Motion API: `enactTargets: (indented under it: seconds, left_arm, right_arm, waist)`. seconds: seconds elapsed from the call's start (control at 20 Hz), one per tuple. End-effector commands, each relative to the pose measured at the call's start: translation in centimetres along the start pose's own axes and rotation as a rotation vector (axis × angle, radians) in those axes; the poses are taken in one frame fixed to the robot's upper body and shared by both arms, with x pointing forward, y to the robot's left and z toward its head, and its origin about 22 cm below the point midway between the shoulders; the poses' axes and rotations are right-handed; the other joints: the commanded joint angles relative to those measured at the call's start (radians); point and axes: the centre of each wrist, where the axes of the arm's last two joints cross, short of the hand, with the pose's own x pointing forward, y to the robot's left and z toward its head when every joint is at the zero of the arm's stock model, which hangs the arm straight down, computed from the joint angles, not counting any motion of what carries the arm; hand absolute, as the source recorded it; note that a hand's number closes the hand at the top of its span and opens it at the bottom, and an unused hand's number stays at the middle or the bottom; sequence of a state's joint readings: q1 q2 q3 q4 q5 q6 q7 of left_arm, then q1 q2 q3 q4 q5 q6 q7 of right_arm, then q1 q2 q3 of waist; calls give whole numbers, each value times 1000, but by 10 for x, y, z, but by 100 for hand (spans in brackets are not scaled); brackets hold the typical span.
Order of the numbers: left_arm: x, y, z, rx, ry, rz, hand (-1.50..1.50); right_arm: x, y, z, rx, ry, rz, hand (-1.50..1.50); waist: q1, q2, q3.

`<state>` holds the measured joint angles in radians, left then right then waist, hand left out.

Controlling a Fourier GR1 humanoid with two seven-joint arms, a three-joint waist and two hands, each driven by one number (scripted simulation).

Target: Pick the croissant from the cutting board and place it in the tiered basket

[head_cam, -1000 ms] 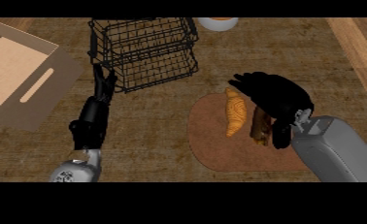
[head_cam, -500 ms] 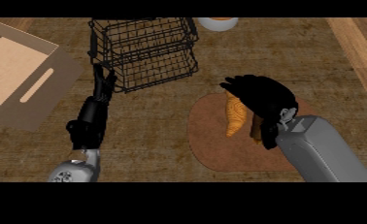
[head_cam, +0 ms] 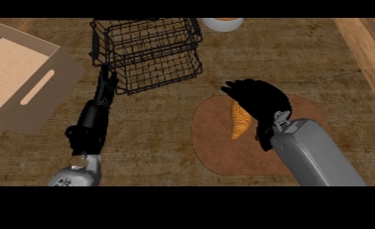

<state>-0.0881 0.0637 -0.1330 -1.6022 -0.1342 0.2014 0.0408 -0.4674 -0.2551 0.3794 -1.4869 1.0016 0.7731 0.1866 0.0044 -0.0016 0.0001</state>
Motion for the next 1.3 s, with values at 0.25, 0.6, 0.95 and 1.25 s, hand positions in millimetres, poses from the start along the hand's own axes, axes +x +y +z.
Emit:
enactTargets:
  seconds: [0.25, 0.6, 0.95, 1.25]
  left_arm:
    - [-1, 6, -9, 18, 6, 5, 0]
    - [10, 6, -24, 2, -4, 3, 0]
    - [-8, -10, -2, -3, -8, -9, 0]
    - [2, 7, -2, 6, 3, -7, 0]
  right_arm:
    - [-1, 18, -22, 6, 10, -14, -150]
    - [-9, 25, -42, 7, 3, -43, -150]
    - [-10, 42, -51, -24, -13, -75, -150]
    - [3, 60, -45, -147, -24, -47, 150]
  waist:
    - [-1, 2, 0]
    - [0, 3, 0]
    - [1, 3, 0]
    - [0, 2, 0]
